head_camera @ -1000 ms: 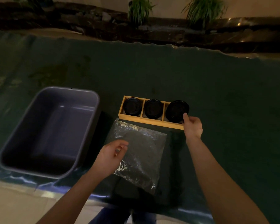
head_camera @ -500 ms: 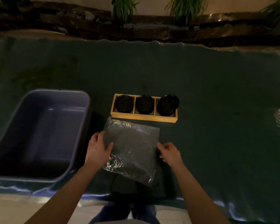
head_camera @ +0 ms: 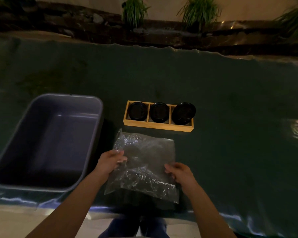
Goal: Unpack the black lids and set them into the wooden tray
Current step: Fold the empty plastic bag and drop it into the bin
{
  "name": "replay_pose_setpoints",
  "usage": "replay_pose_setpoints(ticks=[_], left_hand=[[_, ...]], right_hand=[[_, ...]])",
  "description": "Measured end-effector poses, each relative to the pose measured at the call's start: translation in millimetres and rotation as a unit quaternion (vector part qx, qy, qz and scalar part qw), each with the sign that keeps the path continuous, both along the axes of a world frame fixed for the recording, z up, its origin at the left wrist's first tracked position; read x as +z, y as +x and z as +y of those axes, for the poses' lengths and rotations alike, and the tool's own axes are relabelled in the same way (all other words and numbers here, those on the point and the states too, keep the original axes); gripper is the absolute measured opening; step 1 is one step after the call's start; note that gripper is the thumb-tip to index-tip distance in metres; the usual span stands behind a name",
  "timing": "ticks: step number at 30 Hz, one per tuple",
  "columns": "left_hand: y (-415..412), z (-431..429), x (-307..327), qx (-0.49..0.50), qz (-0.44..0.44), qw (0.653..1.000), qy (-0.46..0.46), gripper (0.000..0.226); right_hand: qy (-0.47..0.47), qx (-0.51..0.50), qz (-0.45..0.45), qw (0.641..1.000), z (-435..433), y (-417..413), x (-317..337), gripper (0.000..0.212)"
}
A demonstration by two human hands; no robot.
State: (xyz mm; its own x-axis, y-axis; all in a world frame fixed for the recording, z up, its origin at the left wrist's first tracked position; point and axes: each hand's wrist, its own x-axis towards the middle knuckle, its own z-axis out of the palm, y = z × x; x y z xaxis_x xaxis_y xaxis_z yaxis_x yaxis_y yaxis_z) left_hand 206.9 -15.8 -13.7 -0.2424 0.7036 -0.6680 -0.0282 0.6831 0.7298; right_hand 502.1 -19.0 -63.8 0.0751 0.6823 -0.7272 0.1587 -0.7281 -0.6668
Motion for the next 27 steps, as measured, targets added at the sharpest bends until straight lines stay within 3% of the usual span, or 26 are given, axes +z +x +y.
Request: replay_pose_setpoints(ticks=[5,7,9,12,14,16,20,23,27], left_hand=[[-6,2,14,-0.009,-0.151,0.986,0.064,0.024],[-8,6,22,-0.022,-0.172,0.981,0.088,0.024],[-7,10,31,-0.024,-0.135,0.982,0.129,0.025],[-4,16,41,-0.019,0.012,0.976,0.216,0.024],[1,18,49,-0.027,0.043,0.968,0.245,0.023],[4,19,54,-0.04,-0.015,0.974,0.224,0.03],[-4,17,67,-0.112,-0.15,0.967,0.172,0.071],[-15,16,77,-0.183,-0.151,0.953,0.188,0.05],[-23,26,94,-0.224,-0.065,0.941,0.245,0.022]], right_hand=[[0.005,-0.067,0.171,0.983,0,15,29,0.024],[0.04,-0.061,0.187,0.98,1,19,43,0.025],[0.112,-0.067,0.138,0.982,2,21,57,0.02],[0.22,-0.07,0.024,0.973,2,24,77,0.014],[0.254,-0.072,0.003,0.965,3,24,89,0.016],[0.281,-0.073,-0.003,0.957,5,23,102,0.018],[0.319,-0.052,-0.012,0.946,8,28,122,0.019],[0.328,-0.031,0.005,0.944,10,39,136,0.019],[0.33,-0.012,0.081,0.94,16,54,155,0.018]])
